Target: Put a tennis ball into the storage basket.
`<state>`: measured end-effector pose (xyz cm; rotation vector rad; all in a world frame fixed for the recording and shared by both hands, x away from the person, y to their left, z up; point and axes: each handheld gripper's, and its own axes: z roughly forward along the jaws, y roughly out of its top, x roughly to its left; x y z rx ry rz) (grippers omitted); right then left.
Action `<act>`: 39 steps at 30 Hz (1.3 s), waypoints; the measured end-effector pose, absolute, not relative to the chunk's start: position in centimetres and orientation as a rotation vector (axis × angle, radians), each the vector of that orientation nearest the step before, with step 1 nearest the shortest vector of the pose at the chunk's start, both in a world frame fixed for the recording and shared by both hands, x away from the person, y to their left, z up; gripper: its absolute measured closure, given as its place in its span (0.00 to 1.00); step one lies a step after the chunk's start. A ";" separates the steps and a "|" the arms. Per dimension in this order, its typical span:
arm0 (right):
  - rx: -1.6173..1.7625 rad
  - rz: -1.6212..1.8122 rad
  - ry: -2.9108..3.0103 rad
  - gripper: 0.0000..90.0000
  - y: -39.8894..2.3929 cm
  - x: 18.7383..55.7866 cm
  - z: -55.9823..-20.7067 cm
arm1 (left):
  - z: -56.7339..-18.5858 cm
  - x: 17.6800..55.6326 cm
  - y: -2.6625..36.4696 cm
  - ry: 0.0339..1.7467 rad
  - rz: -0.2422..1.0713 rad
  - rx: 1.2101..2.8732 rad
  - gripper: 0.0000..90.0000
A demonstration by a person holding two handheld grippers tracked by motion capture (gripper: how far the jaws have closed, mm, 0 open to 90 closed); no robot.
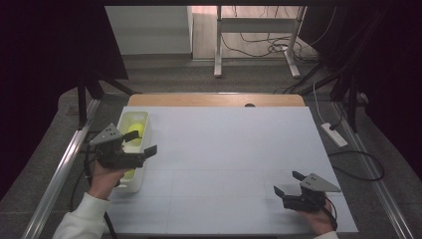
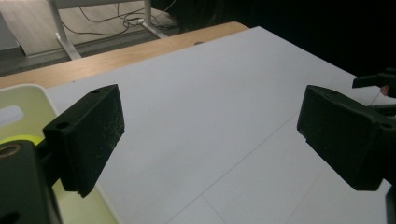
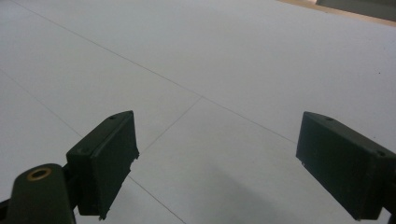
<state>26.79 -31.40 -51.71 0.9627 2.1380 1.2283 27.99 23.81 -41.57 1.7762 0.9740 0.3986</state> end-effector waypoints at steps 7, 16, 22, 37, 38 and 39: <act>0.965 1.225 2.136 0.14 -31.4 26.8 -51.7 | -42.2 27.3 23.0 0.951 0.370 1.783 0.09; 0.965 1.226 2.135 0.14 -31.4 26.7 -51.7 | -44.3 24.7 21.7 0.892 0.369 1.804 0.10; 0.966 1.229 2.133 0.14 -31.4 26.8 -51.7 | -45.0 23.2 21.0 0.857 0.383 1.811 0.10; 0.963 1.232 2.138 0.14 -31.3 26.8 -51.7 | -48.8 20.6 19.8 0.862 0.358 1.834 0.11; 0.963 1.234 2.138 0.14 -31.4 26.8 -51.7 | -49.0 20.6 19.8 0.864 0.357 1.838 0.11; 0.962 1.232 2.137 0.14 -31.4 26.8 -51.7 | -49.4 20.5 19.8 0.871 0.354 1.838 0.11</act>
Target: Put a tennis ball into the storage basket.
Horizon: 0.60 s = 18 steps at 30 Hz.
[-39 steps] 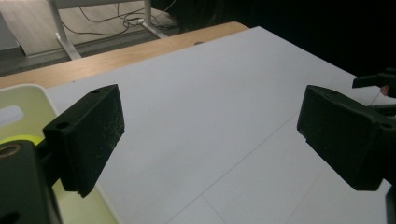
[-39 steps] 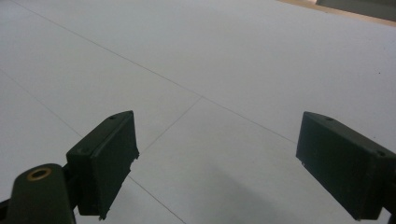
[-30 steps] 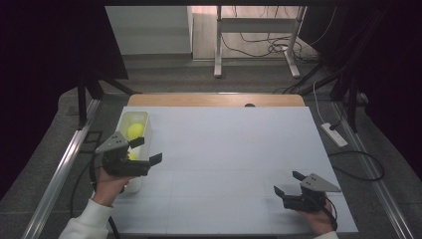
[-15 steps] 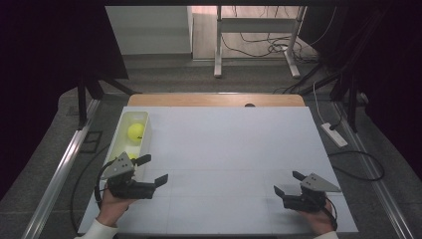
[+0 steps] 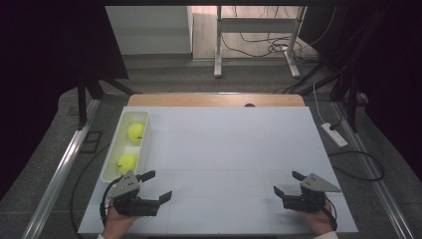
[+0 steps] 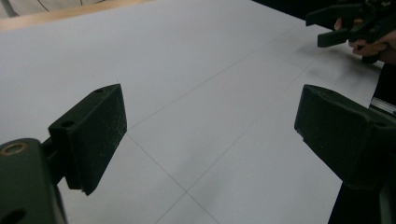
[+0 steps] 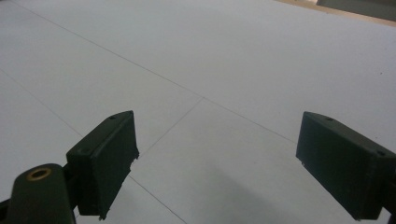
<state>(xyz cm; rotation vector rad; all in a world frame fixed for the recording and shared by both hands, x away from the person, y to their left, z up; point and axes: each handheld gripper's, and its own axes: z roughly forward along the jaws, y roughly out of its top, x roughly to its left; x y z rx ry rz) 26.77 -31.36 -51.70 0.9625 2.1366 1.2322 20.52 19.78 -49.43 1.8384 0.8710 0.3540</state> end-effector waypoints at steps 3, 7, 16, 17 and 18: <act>0.963 1.233 2.142 0.14 -31.3 26.7 -51.7 | -50.4 20.4 19.7 0.886 0.342 1.836 0.11; 0.961 1.234 2.151 0.14 -31.3 26.8 -51.8 | -51.3 20.4 19.2 0.880 0.339 1.872 0.11; 0.938 1.255 2.166 0.14 -31.4 26.6 -51.7 | -53.0 20.8 18.9 0.902 0.351 1.896 0.11; 0.939 1.255 2.167 0.14 -31.4 26.6 -51.8 | -53.0 20.8 18.8 0.901 0.352 1.900 0.11; 0.939 1.255 2.168 0.14 -31.4 26.6 -51.8 | -53.1 20.8 18.7 0.900 0.351 1.904 0.11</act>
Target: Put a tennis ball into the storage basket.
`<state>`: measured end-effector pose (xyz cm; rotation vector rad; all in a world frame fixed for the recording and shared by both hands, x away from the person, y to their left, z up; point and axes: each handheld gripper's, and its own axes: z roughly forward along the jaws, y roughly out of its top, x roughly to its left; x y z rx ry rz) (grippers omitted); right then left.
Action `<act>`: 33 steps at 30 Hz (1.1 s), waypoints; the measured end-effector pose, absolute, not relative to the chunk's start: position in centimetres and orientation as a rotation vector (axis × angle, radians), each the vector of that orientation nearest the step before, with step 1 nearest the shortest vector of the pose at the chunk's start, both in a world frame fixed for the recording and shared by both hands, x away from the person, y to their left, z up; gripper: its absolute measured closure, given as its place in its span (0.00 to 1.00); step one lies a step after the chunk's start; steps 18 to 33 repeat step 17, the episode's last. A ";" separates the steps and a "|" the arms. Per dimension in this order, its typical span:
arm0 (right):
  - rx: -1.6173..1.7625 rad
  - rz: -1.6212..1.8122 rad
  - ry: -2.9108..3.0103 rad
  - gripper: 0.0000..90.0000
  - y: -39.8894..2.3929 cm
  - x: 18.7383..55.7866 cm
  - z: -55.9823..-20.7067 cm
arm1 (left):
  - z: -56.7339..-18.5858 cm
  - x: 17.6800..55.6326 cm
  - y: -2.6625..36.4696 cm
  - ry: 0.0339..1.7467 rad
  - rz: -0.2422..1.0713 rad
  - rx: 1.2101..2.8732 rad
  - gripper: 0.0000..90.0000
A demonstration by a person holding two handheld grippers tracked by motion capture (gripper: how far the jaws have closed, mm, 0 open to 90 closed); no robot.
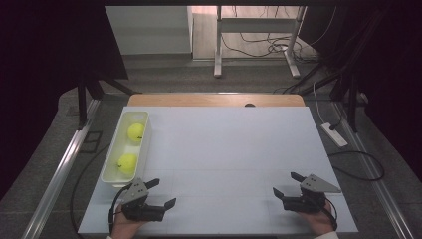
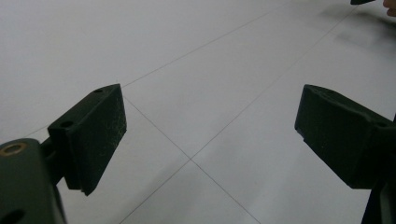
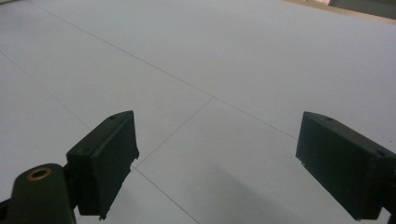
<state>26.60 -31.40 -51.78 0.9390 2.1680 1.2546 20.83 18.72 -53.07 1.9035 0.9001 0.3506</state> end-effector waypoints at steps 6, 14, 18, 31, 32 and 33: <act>0.935 1.258 2.170 0.14 -31.3 26.5 -51.7 | -53.0 21.0 18.5 0.901 0.347 1.896 0.11; 0.935 1.266 2.173 0.14 -31.4 26.4 -51.7 | -52.9 21.2 18.4 0.908 0.357 1.891 0.11; 0.934 1.265 2.177 0.14 -31.4 26.5 -51.8 | -52.8 21.3 18.4 0.907 0.359 1.893 0.11; 0.934 1.265 2.177 0.14 -31.4 26.5 -51.8 | -52.8 21.3 18.4 0.907 0.359 1.893 0.11; 0.934 1.265 2.177 0.14 -31.4 26.5 -51.8 | -52.8 21.3 18.4 0.907 0.359 1.893 0.11; 0.934 1.265 2.177 0.14 -31.4 26.5 -51.8 | -52.8 21.3 18.4 0.907 0.359 1.893 0.11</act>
